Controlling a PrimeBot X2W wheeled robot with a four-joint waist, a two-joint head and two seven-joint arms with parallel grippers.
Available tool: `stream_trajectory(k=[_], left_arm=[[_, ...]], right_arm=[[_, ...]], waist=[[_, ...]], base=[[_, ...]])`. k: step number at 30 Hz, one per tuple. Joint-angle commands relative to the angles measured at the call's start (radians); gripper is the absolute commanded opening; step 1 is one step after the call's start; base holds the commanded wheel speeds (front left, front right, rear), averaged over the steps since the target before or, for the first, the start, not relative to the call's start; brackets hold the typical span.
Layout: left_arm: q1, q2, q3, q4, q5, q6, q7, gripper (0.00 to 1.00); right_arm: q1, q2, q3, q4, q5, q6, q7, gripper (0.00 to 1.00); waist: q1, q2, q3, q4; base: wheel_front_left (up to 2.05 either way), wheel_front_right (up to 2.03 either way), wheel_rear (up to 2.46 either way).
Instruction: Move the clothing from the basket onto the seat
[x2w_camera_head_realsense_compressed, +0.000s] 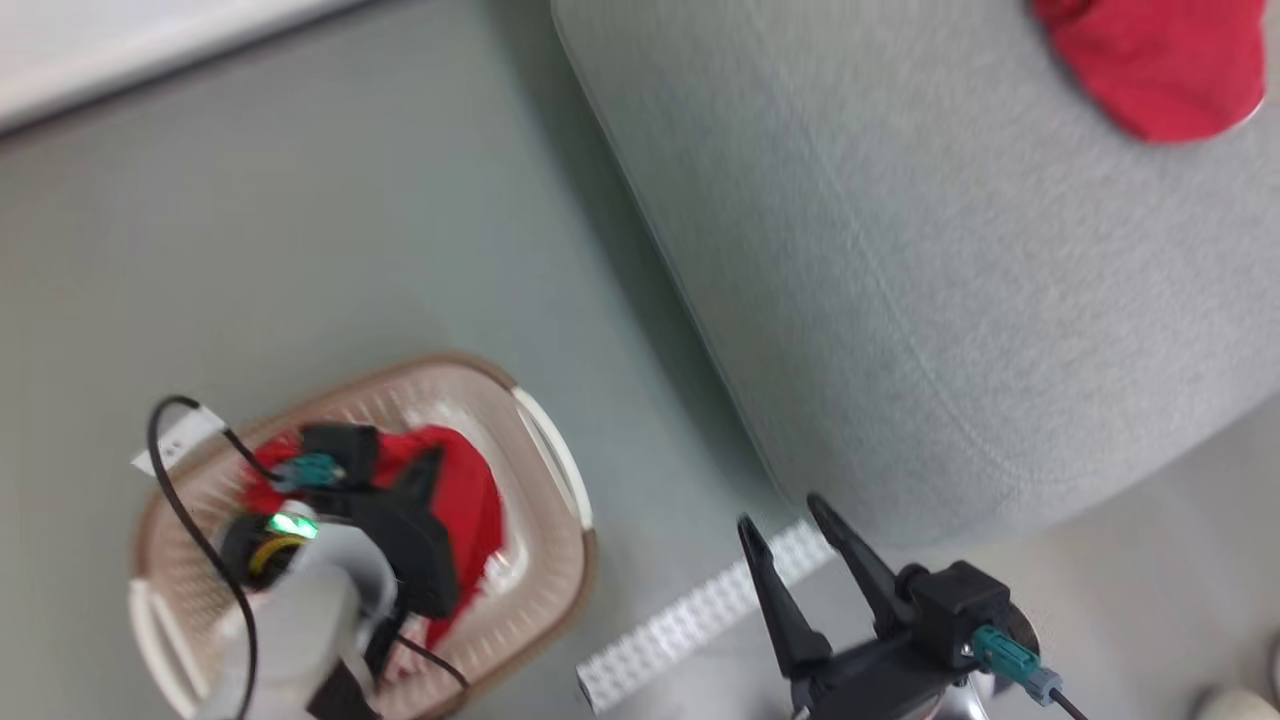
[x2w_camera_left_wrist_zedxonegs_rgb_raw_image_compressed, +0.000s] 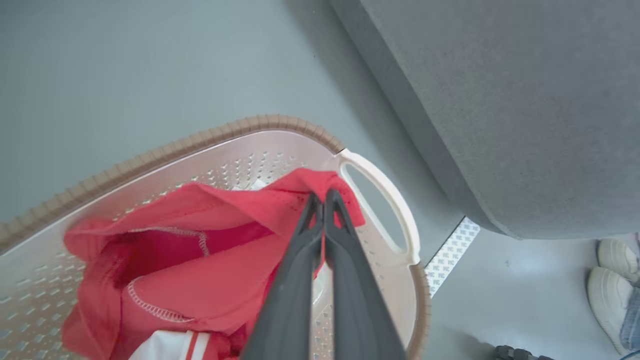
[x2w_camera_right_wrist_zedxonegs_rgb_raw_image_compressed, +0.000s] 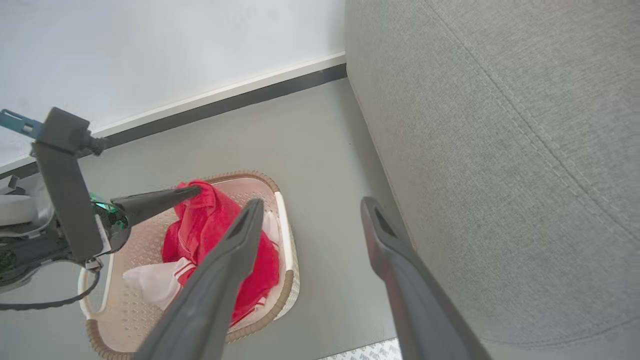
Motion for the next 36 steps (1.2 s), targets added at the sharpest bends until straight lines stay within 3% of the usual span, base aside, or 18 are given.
stream_trajectory(k=[1, 6, 16, 24, 29, 36], left_arm=[[0.051, -0.007, -0.035, -0.038, -0.044, 0.0, 0.02, 0.0], [0.114, -0.007, -0.147, -0.191, -0.17, 0.005, 0.078, 0.0], [0.168, -0.007, -0.315, -0.45, -0.312, 0.093, 0.134, 0.0], [0.103, -0.005, -0.383, -0.653, -0.338, 0.14, 0.171, 0.0], [0.066, -0.005, -0.399, -0.742, -0.298, 0.182, 0.165, 0.0], [0.042, -0.005, -0.417, -0.875, -0.294, 0.201, 0.183, 0.0]], right_arm=[[0.03, -0.01, -0.009, -0.002, -0.001, 0.0, 0.025, 1.0], [0.074, -0.025, -0.027, -0.025, 0.015, 0.0, 0.106, 1.0], [0.151, -0.062, -0.04, -0.042, 0.071, 0.0, 0.225, 1.0], [0.139, -0.067, -0.047, -0.043, 0.106, 0.0, 0.301, 1.0], [0.114, -0.061, -0.049, -0.019, 0.116, 0.0, 0.317, 1.0], [0.081, -0.046, -0.034, 0.039, 0.092, 0.0, 0.325, 1.0]], waist=[[0.0002, 0.0001, -0.229, 0.103], [0.0002, 0.0001, -0.348, 0.17], [0.0002, 0.0001, -0.559, 0.291], [0.0002, 0.0001, -0.626, 0.379], [0.0002, 0.0001, -0.648, 0.415], [0.0002, 0.0001, -0.66, 0.453]], base=[[0.0, 0.0, 0.0], [0.0, 0.0, 0.0], [0.0, 0.0, 0.0], [0.0, 0.0, 0.0], [0.0, 0.0, 0.0], [0.0, 0.0, 0.0]])
